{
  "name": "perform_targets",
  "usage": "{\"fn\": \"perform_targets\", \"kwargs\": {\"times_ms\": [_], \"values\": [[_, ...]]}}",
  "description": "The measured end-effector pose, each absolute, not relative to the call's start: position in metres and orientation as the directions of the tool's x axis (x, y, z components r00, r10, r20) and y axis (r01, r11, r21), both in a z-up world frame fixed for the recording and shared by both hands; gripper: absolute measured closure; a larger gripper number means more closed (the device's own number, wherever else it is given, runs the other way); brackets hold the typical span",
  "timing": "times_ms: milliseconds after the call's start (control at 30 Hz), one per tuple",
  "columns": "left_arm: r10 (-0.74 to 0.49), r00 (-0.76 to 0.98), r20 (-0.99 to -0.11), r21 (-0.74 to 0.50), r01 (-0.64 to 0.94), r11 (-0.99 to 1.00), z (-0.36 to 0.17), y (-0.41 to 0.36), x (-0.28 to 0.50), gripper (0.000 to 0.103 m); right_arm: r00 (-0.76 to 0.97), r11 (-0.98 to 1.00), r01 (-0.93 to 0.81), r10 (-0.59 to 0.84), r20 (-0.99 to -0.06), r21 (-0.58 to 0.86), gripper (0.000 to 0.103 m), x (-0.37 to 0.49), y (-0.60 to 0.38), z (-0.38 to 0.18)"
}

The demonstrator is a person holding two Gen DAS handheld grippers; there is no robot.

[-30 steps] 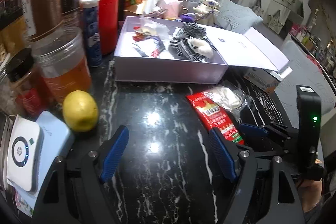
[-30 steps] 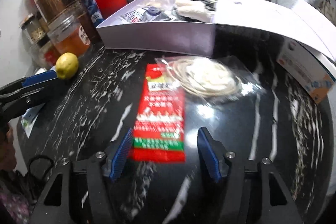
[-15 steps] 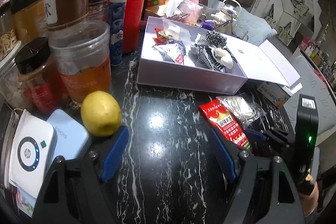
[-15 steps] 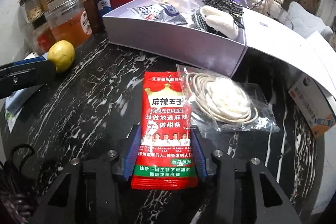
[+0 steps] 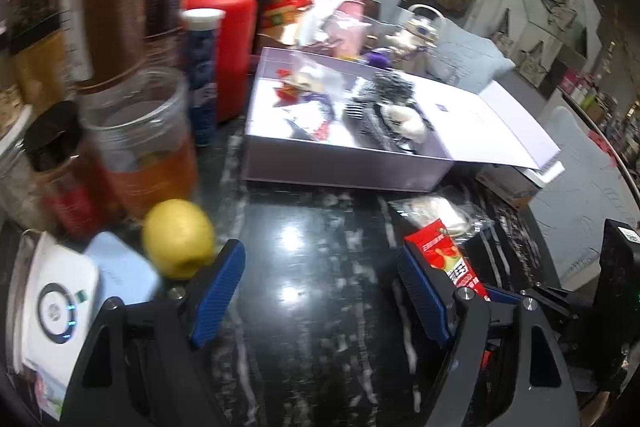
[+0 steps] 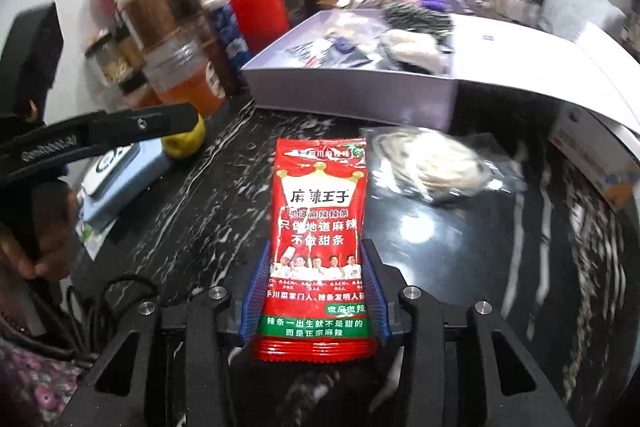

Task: Organize soft objects
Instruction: 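Grasp the clear bag of white cord with the left tool while the right tool holds the packet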

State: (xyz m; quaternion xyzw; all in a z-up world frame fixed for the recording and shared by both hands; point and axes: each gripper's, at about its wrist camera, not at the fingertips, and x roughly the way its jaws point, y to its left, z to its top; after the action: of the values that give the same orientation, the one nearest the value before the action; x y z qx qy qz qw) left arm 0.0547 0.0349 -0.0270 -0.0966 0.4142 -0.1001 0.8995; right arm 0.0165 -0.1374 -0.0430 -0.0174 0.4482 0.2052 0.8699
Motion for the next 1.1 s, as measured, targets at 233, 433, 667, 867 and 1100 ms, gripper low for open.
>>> {"fn": "perform_targets", "kwargs": {"times_ms": [233, 433, 667, 867, 1100], "values": [[-0.35, 0.598, -0.721, -0.27, 0.222, 0.937, -0.025, -0.013, 0.064, 0.024, 0.578, 0.949, -0.271, 0.292, -0.762, 0.158, 0.06, 0.007, -0.176, -0.03], [-0.444, 0.532, -0.722, -0.302, 0.335, 0.892, -0.027, -0.06, 0.078, 0.024, 0.61, 0.969, -0.196, 0.239, -0.756, 0.148, 0.06, 0.005, -0.214, -0.025], [-0.466, 0.496, -0.733, -0.26, 0.429, 0.865, -0.033, -0.102, 0.097, 0.024, 0.647, 0.985, -0.102, 0.17, -0.743, 0.138, 0.06, 0.003, -0.251, -0.02], [-0.474, 0.453, -0.755, -0.22, 0.506, 0.834, -0.05, -0.126, 0.116, 0.024, 0.645, 0.987, -0.065, 0.154, -0.748, 0.147, 0.06, 0.01, -0.268, -0.024], [-0.384, 0.47, -0.795, -0.11, 0.51, 0.853, -0.077, -0.141, 0.132, 0.024, 0.639, 0.987, -0.053, 0.148, -0.755, 0.149, 0.06, 0.015, -0.277, -0.03]]}}
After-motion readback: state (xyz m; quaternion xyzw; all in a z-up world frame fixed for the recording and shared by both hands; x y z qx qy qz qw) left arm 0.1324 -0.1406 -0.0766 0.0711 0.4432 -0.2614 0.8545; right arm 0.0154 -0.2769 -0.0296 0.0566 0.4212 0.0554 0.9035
